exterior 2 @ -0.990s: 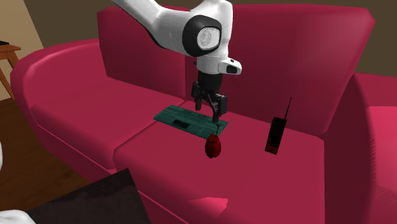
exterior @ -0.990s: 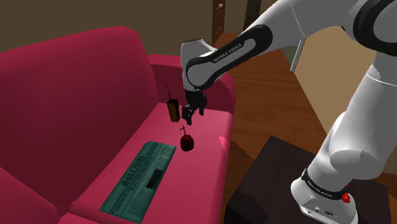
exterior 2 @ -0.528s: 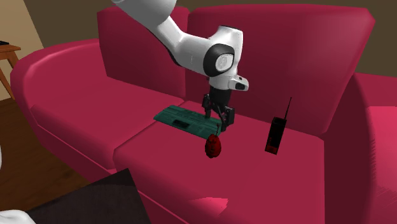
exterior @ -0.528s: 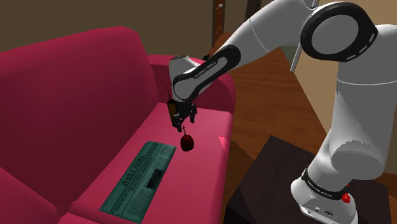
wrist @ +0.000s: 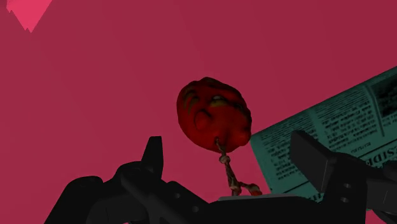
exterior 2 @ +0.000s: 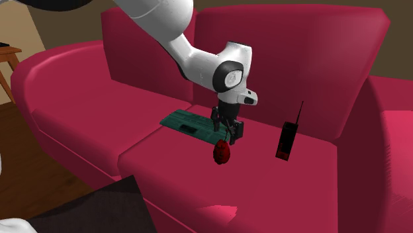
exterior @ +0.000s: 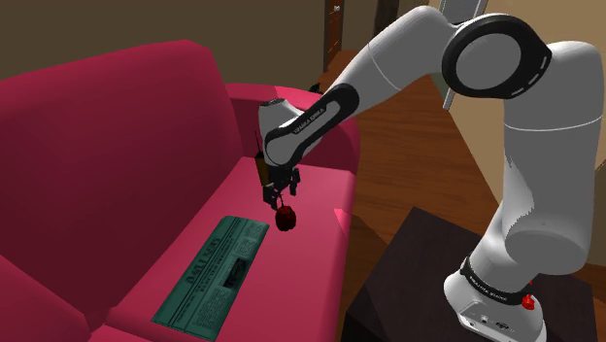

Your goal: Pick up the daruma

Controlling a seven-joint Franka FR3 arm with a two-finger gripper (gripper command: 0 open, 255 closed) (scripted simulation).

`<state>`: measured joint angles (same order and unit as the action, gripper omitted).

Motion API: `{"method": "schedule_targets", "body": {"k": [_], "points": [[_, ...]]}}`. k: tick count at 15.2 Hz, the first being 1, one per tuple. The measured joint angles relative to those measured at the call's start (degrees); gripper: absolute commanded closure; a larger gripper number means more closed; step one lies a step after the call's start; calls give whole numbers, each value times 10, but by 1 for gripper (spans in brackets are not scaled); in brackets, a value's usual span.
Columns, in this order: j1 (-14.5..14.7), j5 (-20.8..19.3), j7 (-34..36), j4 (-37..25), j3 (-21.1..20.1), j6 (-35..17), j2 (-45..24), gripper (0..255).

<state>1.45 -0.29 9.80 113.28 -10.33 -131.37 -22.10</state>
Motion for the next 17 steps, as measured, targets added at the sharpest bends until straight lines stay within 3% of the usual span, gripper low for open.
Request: {"method": "schedule_targets", "body": {"k": [10, 17], "points": [[0, 0, 0, -1, 0, -2, -2, 255], [-2, 5, -2, -8, -2, 34, 26, 255]]}}
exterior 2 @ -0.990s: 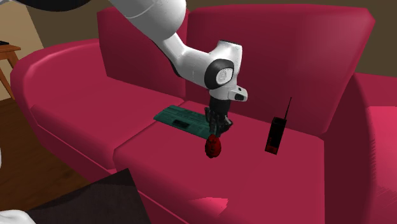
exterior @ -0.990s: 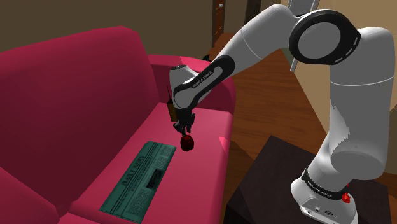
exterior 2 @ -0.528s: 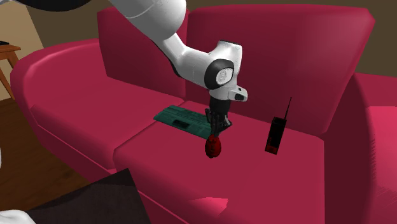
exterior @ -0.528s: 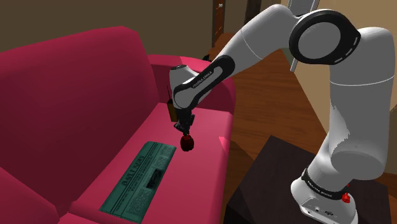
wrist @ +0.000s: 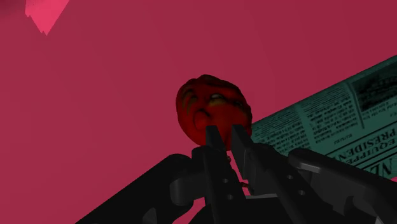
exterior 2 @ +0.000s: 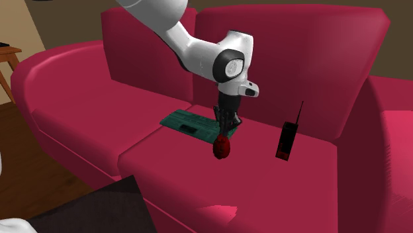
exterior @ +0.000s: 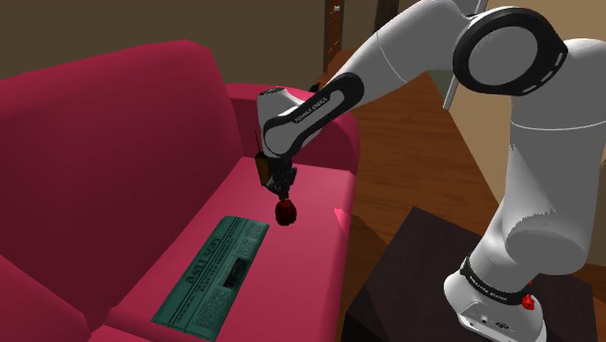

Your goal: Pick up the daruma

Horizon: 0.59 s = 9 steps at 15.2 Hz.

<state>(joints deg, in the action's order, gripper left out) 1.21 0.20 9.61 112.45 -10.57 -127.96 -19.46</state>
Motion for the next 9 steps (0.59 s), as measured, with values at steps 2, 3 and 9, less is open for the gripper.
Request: {"method": "schedule_targets", "body": {"k": [2, 3, 9], "points": [[0, 2, 0, -3, -1, 13, 10, 255], [-1, 3, -1, -7, -1, 21, 14, 255], [-3, 7, -2, -22, -3, 57, 36, 255]]}}
